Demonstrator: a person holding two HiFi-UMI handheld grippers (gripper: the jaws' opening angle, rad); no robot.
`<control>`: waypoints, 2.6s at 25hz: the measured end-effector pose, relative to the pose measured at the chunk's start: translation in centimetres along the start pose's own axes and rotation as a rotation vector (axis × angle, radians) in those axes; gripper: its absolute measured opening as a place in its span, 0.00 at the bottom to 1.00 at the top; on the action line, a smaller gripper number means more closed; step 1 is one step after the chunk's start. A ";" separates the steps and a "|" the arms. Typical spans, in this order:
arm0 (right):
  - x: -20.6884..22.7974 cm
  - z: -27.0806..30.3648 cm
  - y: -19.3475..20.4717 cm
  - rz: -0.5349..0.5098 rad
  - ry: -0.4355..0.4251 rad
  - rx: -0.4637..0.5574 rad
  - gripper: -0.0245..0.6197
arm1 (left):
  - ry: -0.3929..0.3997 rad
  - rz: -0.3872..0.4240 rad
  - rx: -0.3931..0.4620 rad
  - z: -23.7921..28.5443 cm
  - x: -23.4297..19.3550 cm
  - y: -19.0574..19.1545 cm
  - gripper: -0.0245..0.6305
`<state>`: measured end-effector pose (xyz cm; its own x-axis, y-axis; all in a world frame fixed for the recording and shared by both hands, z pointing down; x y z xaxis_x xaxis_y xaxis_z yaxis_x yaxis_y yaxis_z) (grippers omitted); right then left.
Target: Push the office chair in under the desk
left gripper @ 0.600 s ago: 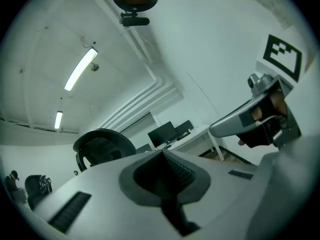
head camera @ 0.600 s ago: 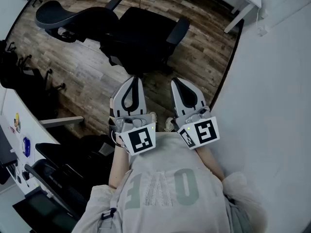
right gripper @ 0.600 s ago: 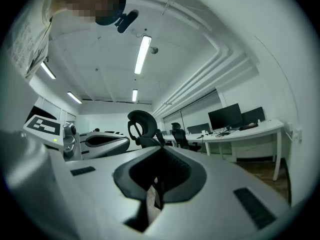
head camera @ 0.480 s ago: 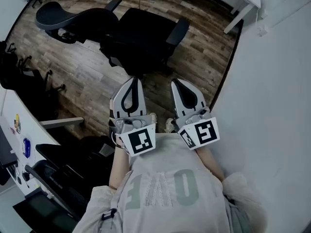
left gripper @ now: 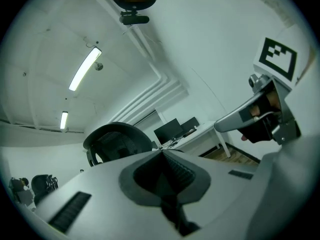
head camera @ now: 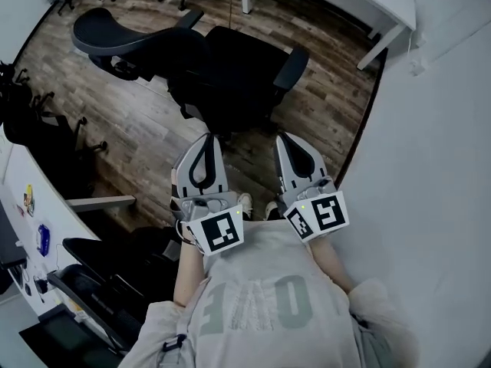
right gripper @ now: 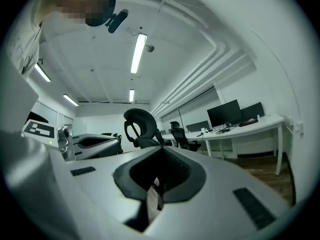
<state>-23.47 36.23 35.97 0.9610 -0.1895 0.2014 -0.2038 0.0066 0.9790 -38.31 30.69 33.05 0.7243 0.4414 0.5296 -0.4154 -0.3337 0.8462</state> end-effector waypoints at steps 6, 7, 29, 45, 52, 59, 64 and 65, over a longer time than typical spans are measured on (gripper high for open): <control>0.1 3.0 -0.1 0.004 0.001 -0.007 0.07 | -0.021 -0.020 -0.032 1.2 -1.4 2.4 0.06; 0.3 3.5 0.0 0.004 -0.006 -0.013 0.07 | -0.018 -0.025 -0.033 1.7 -1.6 2.2 0.06; 8.6 16.6 -3.6 0.056 -0.426 0.023 0.07 | -0.376 0.056 -0.222 11.0 -7.4 1.8 0.06; 0.8 21.5 -7.8 0.089 -0.781 0.032 0.33 | -0.624 -0.347 -0.243 9.0 -14.7 5.2 0.41; -3.9 23.9 -5.0 -0.077 -0.933 -0.211 0.37 | -0.597 -0.359 -0.313 9.9 -18.4 7.8 0.41; -5.4 25.4 -4.8 -0.157 -0.888 -0.309 0.36 | -0.542 -0.371 -0.327 12.3 -20.1 8.6 0.41; -5.3 26.0 -4.8 -0.222 -0.850 -0.287 0.22 | -0.596 -0.302 -0.356 12.9 -21.1 8.9 0.33; -5.4 26.0 -4.8 -0.227 -0.848 -0.280 0.22 | -0.604 -0.294 -0.362 13.0 -21.1 8.9 0.32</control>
<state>-32.55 11.69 29.34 0.4912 -0.8708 0.0208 0.1315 0.0978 0.9865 -50.17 7.53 28.66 0.9651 -0.0970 0.2433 -0.2376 0.0668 0.9691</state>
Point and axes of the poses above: the fingertips, and each gripper's own axes: z forward along the fingers, x to its right, y out of its underside, the point moved 4 cm from there along -z, backward along the fingers, and after that the axes turned 5 degrees about -y, right-handed, at the moved point
